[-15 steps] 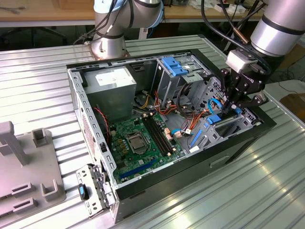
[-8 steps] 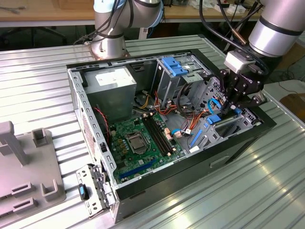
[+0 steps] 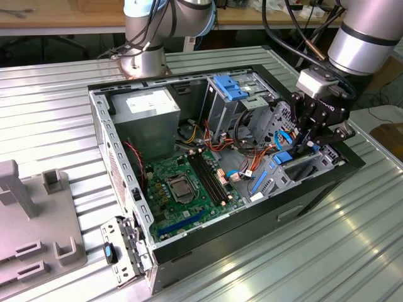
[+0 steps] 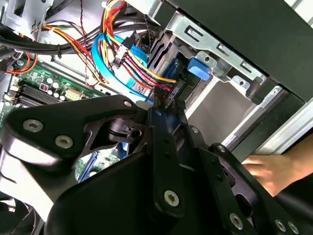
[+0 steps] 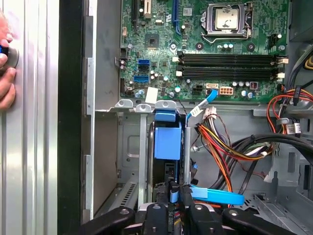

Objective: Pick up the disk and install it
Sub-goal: 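Insert the second disk wire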

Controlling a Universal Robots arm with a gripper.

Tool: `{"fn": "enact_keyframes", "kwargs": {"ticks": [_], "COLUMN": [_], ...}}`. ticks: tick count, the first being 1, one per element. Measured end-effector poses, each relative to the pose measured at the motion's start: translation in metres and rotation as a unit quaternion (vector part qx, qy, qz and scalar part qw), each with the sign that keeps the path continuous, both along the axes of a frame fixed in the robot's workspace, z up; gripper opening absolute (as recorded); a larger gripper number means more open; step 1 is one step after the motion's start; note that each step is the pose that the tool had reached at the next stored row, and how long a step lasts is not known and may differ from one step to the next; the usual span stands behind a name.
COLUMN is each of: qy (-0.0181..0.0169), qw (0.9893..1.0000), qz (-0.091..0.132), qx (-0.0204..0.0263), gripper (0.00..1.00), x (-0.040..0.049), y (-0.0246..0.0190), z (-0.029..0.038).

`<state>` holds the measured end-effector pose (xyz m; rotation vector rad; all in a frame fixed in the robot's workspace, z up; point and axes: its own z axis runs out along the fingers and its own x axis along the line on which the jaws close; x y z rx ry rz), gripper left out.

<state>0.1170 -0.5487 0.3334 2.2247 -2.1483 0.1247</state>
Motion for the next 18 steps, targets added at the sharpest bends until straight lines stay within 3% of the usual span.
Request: {"fn": "enact_keyframes", "kwargs": {"ticks": [18], "qy": [0.0000], "qw": [1.0000], "qz": [0.000], "qx": [0.0000], "gripper": [0.23], "x": [0.0000], "y": [0.0000], "z": [0.0000]}}
